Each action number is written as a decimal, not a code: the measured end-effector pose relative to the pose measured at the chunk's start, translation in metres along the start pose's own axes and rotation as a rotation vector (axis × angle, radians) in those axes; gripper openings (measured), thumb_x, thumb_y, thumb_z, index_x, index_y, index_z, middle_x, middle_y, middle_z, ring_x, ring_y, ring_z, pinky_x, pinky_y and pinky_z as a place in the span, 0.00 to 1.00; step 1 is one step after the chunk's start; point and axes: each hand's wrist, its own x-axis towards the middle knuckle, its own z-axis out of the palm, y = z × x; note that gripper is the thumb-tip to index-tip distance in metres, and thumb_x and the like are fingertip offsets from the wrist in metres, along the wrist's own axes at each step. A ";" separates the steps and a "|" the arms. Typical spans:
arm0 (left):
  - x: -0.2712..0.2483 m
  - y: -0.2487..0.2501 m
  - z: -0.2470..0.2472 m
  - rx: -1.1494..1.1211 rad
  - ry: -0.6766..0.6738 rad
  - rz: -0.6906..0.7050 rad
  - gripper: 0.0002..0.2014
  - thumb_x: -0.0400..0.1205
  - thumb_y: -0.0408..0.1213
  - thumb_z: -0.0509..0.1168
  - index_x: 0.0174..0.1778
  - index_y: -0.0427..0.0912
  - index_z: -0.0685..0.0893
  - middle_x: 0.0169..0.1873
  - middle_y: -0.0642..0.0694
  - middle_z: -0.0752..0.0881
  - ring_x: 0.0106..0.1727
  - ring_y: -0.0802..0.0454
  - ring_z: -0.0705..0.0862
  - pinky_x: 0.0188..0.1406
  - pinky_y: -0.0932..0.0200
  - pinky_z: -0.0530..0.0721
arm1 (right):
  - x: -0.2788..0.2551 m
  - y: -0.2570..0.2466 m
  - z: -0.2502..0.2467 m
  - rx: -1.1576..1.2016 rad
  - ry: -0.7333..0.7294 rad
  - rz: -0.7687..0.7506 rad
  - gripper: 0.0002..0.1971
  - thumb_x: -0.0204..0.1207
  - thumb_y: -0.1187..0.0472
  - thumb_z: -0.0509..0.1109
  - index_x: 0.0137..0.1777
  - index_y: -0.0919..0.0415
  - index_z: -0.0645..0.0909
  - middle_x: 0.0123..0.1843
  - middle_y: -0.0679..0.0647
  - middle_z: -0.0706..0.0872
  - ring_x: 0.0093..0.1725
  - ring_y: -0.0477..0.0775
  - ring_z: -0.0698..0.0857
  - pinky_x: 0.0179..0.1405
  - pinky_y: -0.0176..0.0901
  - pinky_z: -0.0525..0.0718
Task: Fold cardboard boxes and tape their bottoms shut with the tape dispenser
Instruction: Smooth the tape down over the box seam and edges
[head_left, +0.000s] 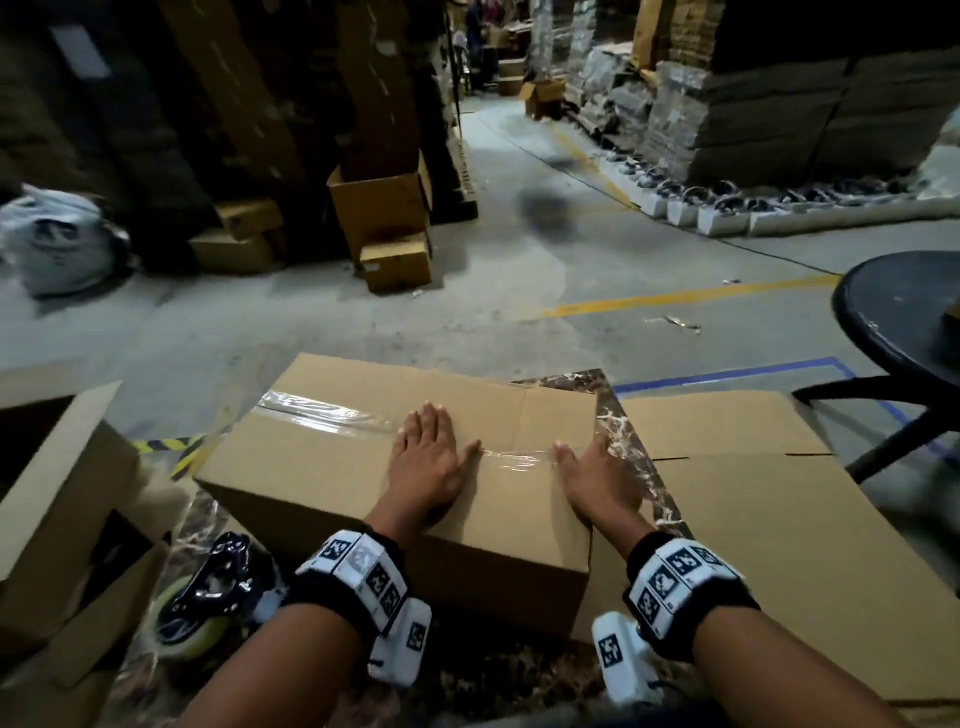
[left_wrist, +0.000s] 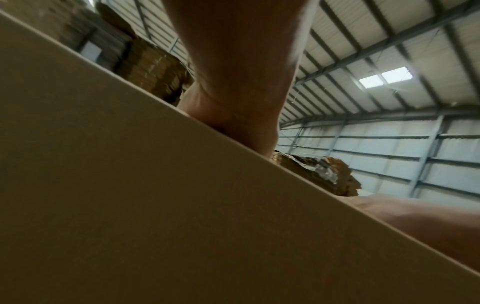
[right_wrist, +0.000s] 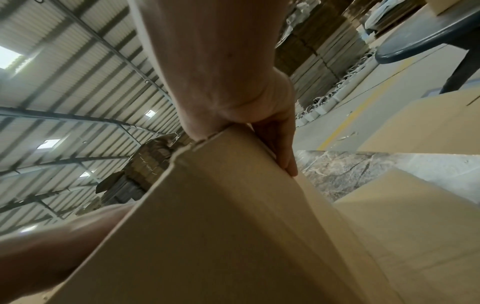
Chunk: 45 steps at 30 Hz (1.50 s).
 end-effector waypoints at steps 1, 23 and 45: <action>0.004 -0.009 -0.003 -0.011 0.010 -0.057 0.43 0.85 0.67 0.37 0.86 0.38 0.38 0.85 0.38 0.37 0.86 0.40 0.36 0.84 0.42 0.39 | 0.001 0.000 -0.001 0.006 -0.012 -0.015 0.32 0.84 0.36 0.55 0.77 0.60 0.63 0.68 0.63 0.81 0.64 0.66 0.81 0.48 0.51 0.73; 0.067 -0.234 -0.080 -0.110 0.177 -0.261 0.27 0.86 0.57 0.57 0.69 0.37 0.71 0.61 0.30 0.81 0.61 0.31 0.81 0.54 0.42 0.80 | 0.085 -0.030 -0.027 0.131 -0.080 0.022 0.32 0.82 0.38 0.63 0.78 0.57 0.71 0.72 0.63 0.81 0.64 0.67 0.81 0.51 0.48 0.74; 0.076 -0.246 -0.064 -1.260 0.021 -0.530 0.20 0.86 0.49 0.63 0.55 0.33 0.84 0.54 0.36 0.87 0.53 0.40 0.85 0.55 0.47 0.84 | -0.042 -0.231 0.105 -0.171 -0.196 -0.329 0.36 0.84 0.38 0.55 0.87 0.51 0.49 0.89 0.54 0.50 0.87 0.57 0.50 0.84 0.61 0.54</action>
